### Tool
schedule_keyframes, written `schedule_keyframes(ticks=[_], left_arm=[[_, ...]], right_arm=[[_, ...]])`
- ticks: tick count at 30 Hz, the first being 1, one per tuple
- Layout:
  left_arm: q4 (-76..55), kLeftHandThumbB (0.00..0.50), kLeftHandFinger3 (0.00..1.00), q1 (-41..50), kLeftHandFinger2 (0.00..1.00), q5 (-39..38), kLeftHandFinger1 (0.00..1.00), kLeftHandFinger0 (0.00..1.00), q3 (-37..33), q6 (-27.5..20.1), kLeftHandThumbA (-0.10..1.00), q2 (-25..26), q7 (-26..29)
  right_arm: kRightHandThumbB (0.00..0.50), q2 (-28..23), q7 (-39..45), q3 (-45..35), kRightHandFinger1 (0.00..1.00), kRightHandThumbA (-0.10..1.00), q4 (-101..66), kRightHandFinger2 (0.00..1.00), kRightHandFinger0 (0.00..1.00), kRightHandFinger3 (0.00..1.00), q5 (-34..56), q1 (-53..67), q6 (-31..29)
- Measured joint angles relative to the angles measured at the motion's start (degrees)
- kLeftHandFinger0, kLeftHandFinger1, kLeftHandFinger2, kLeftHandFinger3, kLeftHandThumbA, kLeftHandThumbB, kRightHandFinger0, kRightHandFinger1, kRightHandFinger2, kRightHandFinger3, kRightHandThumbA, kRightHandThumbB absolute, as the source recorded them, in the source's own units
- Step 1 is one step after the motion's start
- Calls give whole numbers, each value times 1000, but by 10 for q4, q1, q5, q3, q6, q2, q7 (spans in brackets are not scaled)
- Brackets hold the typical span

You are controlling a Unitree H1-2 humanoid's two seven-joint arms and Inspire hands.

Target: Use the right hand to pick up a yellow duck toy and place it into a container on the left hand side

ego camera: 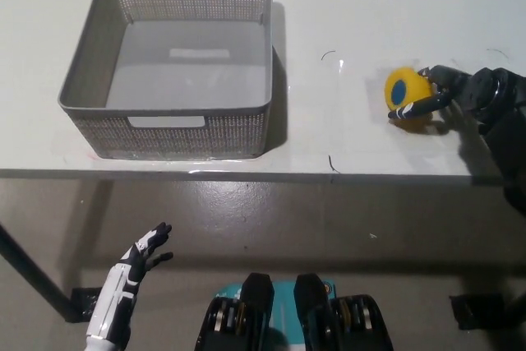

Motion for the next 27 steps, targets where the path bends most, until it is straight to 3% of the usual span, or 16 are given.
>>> schedule_keyframes(ticks=[6,9,10,11,12,13,14,15,16,17,18,20,21,23,25,27], left_arm=[[0,162,1000,0,919,0,870,837,0,0,1000,2,0],[0,172,1000,0,907,0,856,827,0,-1,1000,2,-1],[0,175,1000,-1,901,1,849,823,0,-1,1000,2,0],[0,177,1000,-1,899,1,847,822,0,-2,1000,2,-1],[0,176,1000,-2,892,2,835,817,0,-3,1000,2,-1],[0,176,1000,-2,891,2,832,815,0,-3,1000,1,0],[0,174,1000,-2,889,2,829,814,0,-3,1000,1,0],[0,174,1000,-2,888,2,828,814,0,-3,1000,1,0],[1,166,1000,-2,883,2,823,809,0,-3,1000,1,0],[1,165,1000,-2,881,2,821,808,0,-3,1000,1,0],[1,158,1000,-2,874,2,812,799,0,-3,1000,1,0],[1,155,1000,-2,862,3,797,786,0,-3,1000,1,0],[1,157,1000,-2,853,3,786,778,0,-3,1000,1,0],[1,154,1000,-2,845,4,775,769,0,-3,1000,1,0],[1,164,1000,-2,821,5,747,753,0,-3,1000,1,0],[1,164,1000,-3,816,6,742,749,0,-3,1000,1,0]], right_arm=[[475,7,-10,9,1000,867,47,1000,1000,1000,0,-14,-23],[478,9,-23,8,1000,776,54,1000,1000,1000,1,-14,-32],[453,10,-28,7,1000,755,55,1000,1000,1000,2,-14,-34],[411,12,-37,4,918,696,58,1000,888,1000,4,-14,-37],[304,14,-47,2,850,580,59,976,785,1000,5,-13,-39],[296,15,-60,1,883,514,60,979,825,1000,6,-11,-44],[216,17,-73,0,224,84,59,394,210,630,7,-8,-49],[183,18,-93,-3,164,-47,59,367,42,531,7,-4,-54],[121,18,-105,-5,46,-89,59,247,8,329,7,-2,-57],[129,18,-120,-8,63,-98,59,336,2,347,7,-1,-61],[127,18,-134,-11,259,-100,59,584,0,429,8,1,-65],[134,18,-166,-18,407,-100,59,789,14,757,9,5,-75],[120,18,-180,-21,492,-100,59,849,59,818,10,8,-80],[118,19,-204,-29,493,-100,59,818,78,837,13,14,-88],[132,20,-231,-36,420,-100,59,767,6,818,15,20,-98],[136,21,-256,-44,413,-100,60,759,0,791,19,28,-108]])
